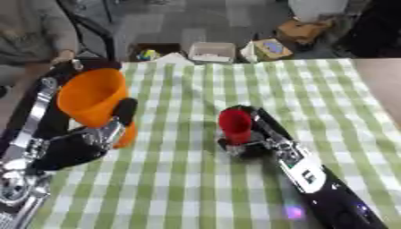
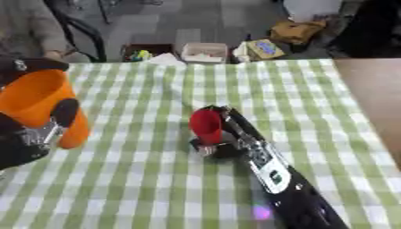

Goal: Pour the contents of one cup into another cup.

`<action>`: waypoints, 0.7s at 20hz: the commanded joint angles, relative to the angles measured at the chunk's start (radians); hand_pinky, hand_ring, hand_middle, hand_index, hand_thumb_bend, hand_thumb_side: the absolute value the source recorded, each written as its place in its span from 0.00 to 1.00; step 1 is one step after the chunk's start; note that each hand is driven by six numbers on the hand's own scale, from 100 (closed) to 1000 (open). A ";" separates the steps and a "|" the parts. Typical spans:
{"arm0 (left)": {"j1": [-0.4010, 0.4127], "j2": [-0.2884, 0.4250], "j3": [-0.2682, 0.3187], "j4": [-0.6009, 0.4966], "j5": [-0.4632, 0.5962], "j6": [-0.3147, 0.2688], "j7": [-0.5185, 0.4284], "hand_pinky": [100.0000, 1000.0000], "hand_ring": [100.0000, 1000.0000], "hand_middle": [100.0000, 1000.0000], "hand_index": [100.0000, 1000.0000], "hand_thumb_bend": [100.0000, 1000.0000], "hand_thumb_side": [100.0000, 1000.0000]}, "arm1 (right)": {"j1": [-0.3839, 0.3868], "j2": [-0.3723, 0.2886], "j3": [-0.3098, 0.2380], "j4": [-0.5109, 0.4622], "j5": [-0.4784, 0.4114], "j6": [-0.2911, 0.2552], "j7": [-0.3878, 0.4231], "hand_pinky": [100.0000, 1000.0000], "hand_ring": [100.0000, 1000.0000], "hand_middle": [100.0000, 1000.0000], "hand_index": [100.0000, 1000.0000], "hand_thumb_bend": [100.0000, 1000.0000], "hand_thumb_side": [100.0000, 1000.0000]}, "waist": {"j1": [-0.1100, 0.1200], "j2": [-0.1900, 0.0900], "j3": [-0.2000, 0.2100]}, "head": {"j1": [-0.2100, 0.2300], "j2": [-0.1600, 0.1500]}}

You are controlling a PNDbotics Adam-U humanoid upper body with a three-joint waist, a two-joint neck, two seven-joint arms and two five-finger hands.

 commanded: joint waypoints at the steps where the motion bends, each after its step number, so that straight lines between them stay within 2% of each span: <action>1: -0.036 0.092 0.007 -0.023 0.045 -0.031 -0.028 0.21 0.42 0.08 0.55 0.00 0.19 | -0.009 -0.030 0.025 -0.056 -0.033 -0.007 0.035 0.23 0.40 0.00 0.75 0.00 0.00 | 0.001 -0.020 -0.001 | -0.003 -0.014; 3: -0.048 0.126 0.010 -0.023 0.061 -0.052 -0.042 0.21 0.42 0.08 0.55 0.00 0.19 | -0.004 -0.036 0.040 -0.077 -0.054 -0.008 0.059 0.23 0.40 0.00 0.75 0.00 0.00 | 0.000 -0.021 -0.002 | -0.002 -0.016; 6: -0.051 0.137 0.014 -0.023 0.071 -0.060 -0.051 0.21 0.42 0.08 0.55 0.00 0.19 | -0.002 -0.040 0.044 -0.093 -0.074 0.000 0.079 0.23 0.40 0.00 0.75 0.00 0.00 | 0.000 -0.022 -0.003 | -0.002 -0.016; 7: -0.056 0.142 0.010 -0.023 0.070 -0.064 -0.054 0.21 0.41 0.08 0.55 0.00 0.14 | -0.005 -0.037 0.048 -0.099 -0.080 -0.001 0.084 0.24 0.40 0.00 0.75 0.00 0.00 | 0.000 -0.024 -0.004 | -0.004 -0.017; 10: -0.091 0.196 -0.018 -0.023 0.037 -0.077 -0.089 0.21 0.41 0.08 0.55 0.00 0.11 | 0.002 -0.039 0.095 -0.156 -0.116 -0.024 0.118 0.24 0.40 0.00 0.75 0.00 0.00 | -0.006 -0.026 -0.012 | -0.001 -0.022; 14: -0.113 0.233 -0.035 -0.023 -0.018 -0.088 -0.145 0.21 0.41 0.08 0.55 0.00 0.08 | 0.010 -0.044 0.144 -0.238 -0.172 0.001 0.170 0.24 0.40 0.00 0.75 0.00 0.00 | -0.011 -0.027 -0.021 | 0.005 -0.026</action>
